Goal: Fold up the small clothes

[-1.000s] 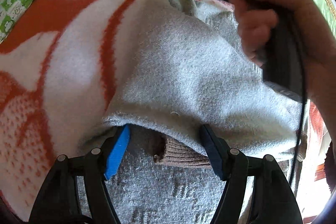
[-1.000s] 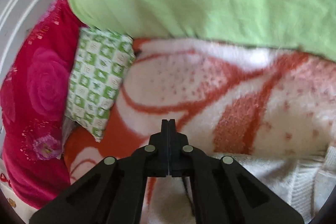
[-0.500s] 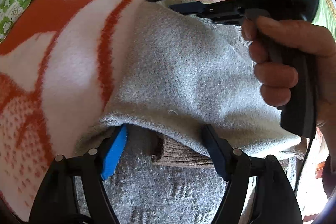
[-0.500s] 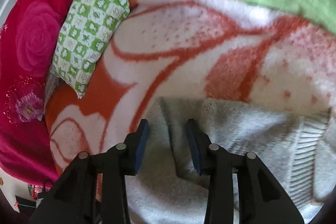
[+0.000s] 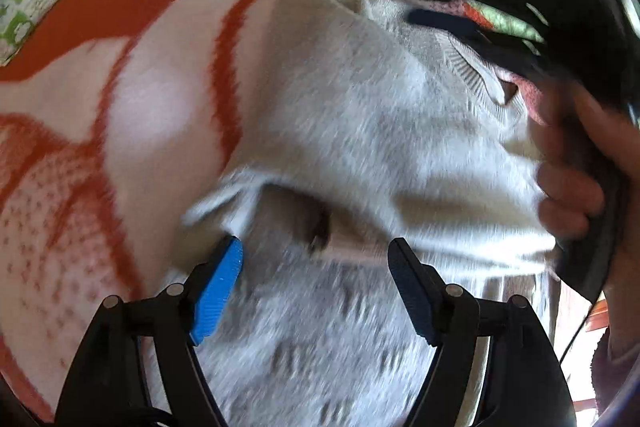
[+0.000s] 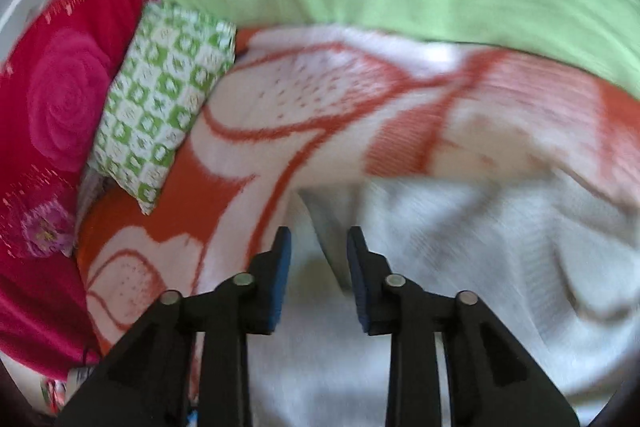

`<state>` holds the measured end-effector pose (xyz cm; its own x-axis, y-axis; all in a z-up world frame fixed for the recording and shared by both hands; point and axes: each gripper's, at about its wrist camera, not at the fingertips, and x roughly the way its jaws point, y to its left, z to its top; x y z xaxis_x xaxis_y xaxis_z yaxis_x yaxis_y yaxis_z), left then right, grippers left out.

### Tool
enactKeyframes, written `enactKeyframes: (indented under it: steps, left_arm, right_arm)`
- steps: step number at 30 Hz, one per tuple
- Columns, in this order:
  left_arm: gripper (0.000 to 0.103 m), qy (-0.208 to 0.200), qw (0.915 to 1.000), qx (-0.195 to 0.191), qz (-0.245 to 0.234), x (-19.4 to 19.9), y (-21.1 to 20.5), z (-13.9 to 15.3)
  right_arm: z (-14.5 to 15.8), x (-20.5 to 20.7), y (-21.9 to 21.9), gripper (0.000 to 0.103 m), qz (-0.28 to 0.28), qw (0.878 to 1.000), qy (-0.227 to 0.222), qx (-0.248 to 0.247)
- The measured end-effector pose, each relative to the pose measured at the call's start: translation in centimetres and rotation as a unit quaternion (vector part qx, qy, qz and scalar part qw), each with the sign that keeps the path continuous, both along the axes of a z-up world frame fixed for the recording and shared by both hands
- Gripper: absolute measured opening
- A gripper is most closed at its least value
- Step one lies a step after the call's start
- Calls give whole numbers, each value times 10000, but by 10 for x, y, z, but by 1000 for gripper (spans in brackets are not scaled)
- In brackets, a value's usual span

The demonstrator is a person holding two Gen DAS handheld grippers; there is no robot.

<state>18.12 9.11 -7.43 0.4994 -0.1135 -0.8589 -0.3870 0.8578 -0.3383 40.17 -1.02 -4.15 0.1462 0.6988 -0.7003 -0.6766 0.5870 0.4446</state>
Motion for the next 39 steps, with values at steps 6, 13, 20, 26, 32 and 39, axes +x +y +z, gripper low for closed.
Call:
enactKeyframes:
  steps: [6,13,20,26,32,39]
  left_arm:
    - [76,86,9997,-208,-2,-38,1,12]
    - [76,348,9992,51,-203,-110,19,18]
    - [76,681,9955,182,-638,-171,17,1]
    - [77,757,9920,-18,-1006,-202,2,0]
    - [80,838,9873,-330,-1307,-236,-16,-3]
    - [81,921,9822,-438,-1579,-265,-34,-13]
  right_arm:
    - [-6,-43,-118,38,-818,9965,186,-21]
    - [-20,-115,-263,43,-2106,9761,458,-277]
    - [-27,-181,-349,44,-3049,9483,802,-377]
    - [-27,-240,-384,45,-3426,9352,821,-348]
    - [-33,-296,-397,46,-3464,9331,896,-368]
    - [-54,-339,-399,46,-3351,9338,1247,-165]
